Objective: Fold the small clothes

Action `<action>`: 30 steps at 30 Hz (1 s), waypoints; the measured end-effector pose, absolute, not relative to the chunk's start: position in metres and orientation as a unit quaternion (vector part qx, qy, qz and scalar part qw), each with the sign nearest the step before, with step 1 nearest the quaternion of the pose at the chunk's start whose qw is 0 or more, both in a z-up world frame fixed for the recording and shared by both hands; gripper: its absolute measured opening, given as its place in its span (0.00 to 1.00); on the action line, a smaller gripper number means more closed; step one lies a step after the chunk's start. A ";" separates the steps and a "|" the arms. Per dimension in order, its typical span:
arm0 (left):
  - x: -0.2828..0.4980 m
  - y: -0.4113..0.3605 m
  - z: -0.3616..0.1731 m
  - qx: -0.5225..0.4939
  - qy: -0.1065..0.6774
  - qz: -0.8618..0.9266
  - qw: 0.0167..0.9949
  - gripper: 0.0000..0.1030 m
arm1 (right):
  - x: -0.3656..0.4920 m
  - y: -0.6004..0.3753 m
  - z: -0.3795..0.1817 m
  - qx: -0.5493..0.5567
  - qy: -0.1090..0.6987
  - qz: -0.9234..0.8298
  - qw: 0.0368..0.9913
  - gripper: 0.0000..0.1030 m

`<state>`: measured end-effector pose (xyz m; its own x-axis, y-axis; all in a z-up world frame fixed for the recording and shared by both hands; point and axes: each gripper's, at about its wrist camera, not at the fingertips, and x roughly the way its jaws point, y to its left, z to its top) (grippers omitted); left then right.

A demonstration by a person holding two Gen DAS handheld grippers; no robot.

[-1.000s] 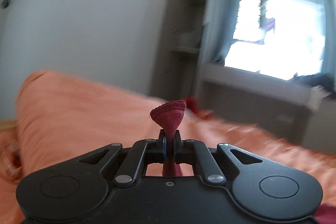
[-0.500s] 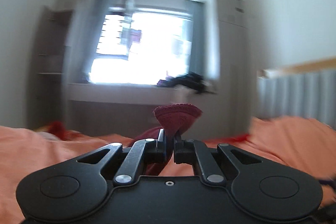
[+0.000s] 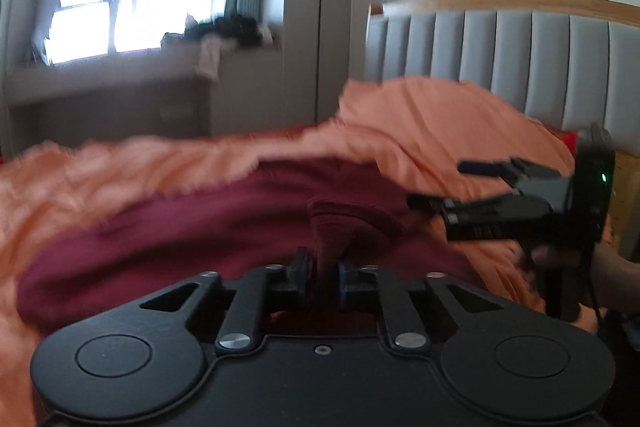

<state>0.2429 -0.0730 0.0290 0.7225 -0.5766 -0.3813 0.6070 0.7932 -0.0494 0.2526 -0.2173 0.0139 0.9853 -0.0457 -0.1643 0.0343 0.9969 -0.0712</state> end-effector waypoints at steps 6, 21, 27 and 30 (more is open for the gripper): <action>0.240 -0.044 0.030 0.015 0.219 -0.331 0.918 0.72 | 0.252 -0.206 0.011 -0.044 0.087 0.003 0.995 1.00; 0.358 0.097 0.056 -0.057 0.260 -0.048 0.963 0.99 | 0.244 -0.173 0.002 -0.054 0.093 0.108 0.988 1.00; 0.422 0.154 0.026 -0.184 0.354 -0.063 0.915 0.81 | 0.243 -0.162 -0.002 -0.063 0.094 0.147 0.983 1.00; 0.429 0.168 0.015 -0.243 0.374 -0.110 0.888 0.69 | 0.245 -0.158 -0.004 -0.075 0.098 0.151 0.981 1.00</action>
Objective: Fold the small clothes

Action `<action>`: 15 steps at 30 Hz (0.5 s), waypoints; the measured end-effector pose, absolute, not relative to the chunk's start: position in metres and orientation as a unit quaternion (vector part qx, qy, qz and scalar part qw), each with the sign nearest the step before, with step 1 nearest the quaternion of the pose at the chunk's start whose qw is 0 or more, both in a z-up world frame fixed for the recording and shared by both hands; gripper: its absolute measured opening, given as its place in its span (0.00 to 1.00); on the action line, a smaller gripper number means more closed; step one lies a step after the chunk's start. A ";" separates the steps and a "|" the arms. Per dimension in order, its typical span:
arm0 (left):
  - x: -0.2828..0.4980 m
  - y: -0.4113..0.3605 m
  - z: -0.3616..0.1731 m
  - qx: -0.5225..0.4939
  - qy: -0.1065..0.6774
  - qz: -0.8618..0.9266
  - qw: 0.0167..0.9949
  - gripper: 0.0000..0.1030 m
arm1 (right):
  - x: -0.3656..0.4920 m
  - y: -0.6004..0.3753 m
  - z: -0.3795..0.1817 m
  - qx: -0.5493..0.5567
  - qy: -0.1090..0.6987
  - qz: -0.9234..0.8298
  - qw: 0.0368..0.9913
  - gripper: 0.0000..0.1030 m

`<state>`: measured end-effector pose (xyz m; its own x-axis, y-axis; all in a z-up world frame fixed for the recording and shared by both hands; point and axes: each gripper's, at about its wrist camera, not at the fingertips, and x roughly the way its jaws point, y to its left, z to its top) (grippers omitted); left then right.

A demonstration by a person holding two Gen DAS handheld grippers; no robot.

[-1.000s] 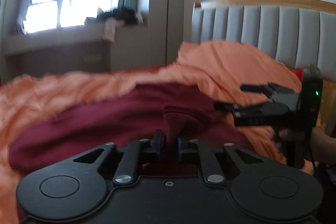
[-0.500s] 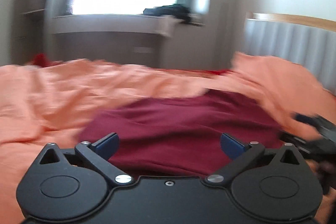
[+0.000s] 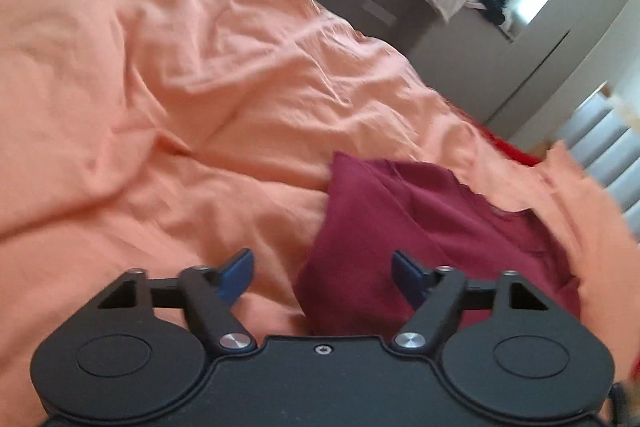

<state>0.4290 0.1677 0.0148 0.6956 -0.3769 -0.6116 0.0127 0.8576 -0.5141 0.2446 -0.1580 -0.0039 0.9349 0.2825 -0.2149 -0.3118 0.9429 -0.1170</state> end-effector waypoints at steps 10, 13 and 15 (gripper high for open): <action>0.415 0.157 0.026 -0.204 0.369 -0.114 0.900 0.10 | 0.250 -0.155 -0.009 -0.081 0.107 0.158 0.978 1.00; 0.405 0.146 0.038 -0.163 0.353 -0.062 0.919 0.04 | 0.254 -0.153 -0.012 -0.087 0.120 0.153 0.977 1.00; 0.403 0.131 0.041 -0.106 0.349 -0.010 0.931 0.01 | 0.255 -0.151 -0.014 -0.087 0.127 0.152 0.976 1.00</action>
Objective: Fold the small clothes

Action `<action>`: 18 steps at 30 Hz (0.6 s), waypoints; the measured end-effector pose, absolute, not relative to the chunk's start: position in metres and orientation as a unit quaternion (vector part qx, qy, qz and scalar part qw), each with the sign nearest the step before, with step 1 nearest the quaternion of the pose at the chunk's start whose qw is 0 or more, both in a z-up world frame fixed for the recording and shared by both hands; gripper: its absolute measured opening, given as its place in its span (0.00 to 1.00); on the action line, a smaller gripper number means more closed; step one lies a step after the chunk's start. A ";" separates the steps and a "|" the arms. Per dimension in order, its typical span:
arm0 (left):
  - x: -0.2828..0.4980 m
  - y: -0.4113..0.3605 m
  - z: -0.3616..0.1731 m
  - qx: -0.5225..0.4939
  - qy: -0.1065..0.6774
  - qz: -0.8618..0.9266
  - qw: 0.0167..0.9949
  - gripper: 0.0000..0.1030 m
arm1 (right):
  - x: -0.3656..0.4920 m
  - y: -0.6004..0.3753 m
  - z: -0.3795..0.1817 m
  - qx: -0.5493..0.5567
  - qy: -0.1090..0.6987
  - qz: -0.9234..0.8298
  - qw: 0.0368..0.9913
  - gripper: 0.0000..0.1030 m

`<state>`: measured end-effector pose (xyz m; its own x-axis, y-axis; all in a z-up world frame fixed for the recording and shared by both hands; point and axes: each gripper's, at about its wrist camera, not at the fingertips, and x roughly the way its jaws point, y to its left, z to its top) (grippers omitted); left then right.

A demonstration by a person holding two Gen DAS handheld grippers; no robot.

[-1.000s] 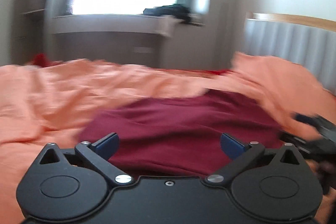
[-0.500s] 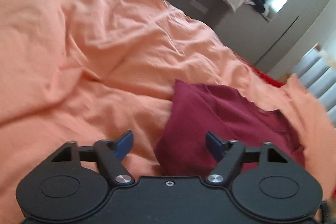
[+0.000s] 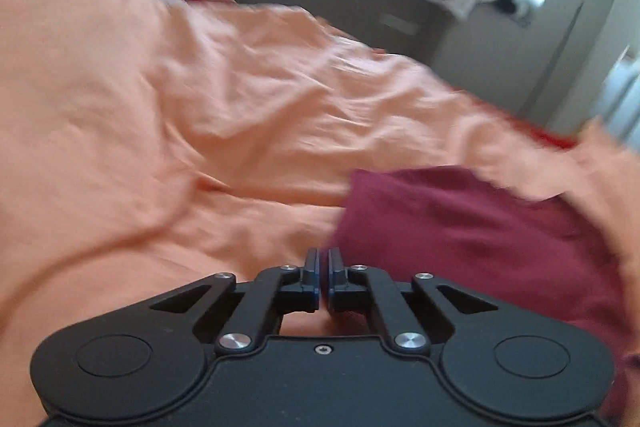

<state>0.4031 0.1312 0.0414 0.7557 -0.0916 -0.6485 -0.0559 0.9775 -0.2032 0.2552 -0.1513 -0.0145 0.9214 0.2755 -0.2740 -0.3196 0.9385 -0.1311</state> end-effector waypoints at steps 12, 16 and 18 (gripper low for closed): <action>0.369 0.120 0.051 -0.075 0.320 0.021 0.944 0.32 | 0.241 -0.149 -0.012 -0.112 0.101 0.136 0.979 1.00; 0.338 0.109 0.063 -0.066 0.294 0.019 0.953 0.69 | 0.223 -0.152 -0.009 -0.111 0.095 0.130 0.981 1.00; 0.317 0.100 0.068 -0.050 0.273 0.019 0.960 0.82 | 0.210 -0.153 -0.010 -0.107 0.097 0.128 0.981 1.00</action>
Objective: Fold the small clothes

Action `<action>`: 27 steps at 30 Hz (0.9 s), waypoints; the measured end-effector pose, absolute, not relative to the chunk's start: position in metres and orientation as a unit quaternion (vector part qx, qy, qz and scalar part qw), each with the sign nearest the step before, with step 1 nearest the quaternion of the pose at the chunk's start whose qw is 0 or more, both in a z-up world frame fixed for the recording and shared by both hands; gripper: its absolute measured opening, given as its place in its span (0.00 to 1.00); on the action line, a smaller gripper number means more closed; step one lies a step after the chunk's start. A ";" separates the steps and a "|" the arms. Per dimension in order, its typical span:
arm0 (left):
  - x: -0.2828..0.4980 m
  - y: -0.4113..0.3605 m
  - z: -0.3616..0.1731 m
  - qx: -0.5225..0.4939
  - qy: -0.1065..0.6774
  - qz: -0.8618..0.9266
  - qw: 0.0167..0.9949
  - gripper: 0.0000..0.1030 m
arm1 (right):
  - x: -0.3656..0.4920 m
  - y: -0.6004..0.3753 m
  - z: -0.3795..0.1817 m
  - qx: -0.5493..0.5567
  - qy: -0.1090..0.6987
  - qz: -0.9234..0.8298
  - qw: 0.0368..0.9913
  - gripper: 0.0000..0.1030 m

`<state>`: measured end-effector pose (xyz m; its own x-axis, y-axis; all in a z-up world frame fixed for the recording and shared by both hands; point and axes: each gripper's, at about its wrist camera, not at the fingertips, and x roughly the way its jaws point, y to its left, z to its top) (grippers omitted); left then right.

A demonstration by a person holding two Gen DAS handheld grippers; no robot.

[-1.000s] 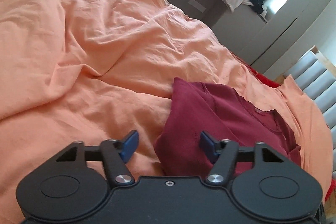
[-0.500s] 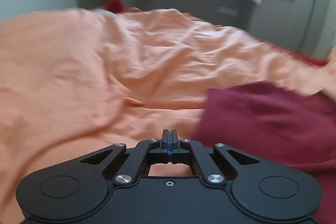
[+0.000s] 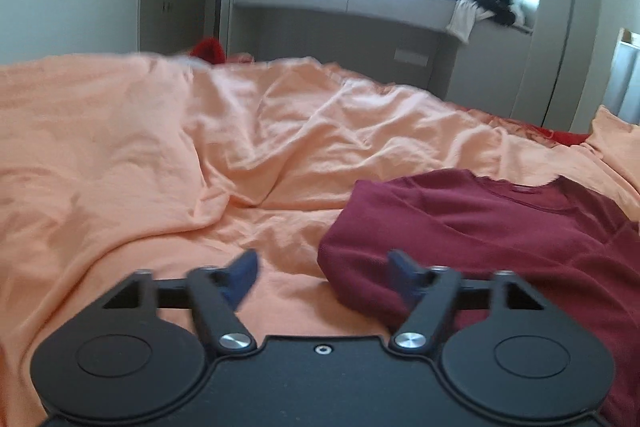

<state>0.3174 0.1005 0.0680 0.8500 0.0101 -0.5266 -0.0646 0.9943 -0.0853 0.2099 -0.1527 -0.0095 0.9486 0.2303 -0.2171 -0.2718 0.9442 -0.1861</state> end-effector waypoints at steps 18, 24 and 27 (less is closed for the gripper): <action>0.144 0.027 0.047 0.012 0.241 -0.081 0.967 1.00 | 0.104 -0.108 -0.043 -0.286 0.287 0.130 0.905 1.00; 0.129 0.026 0.033 0.015 0.259 -0.090 0.962 1.00 | 0.107 -0.085 -0.071 -0.376 0.324 0.096 0.863 1.00; 0.124 0.033 0.033 0.011 0.262 -0.088 0.961 1.00 | 0.108 -0.087 -0.074 -0.380 0.329 0.083 0.860 0.99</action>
<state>0.1245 0.0326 0.0326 0.8477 -0.1635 -0.5047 0.1752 0.9842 -0.0245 0.1083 -0.0873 -0.0741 0.7695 -0.1074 -0.6296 -0.3934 0.6968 -0.5997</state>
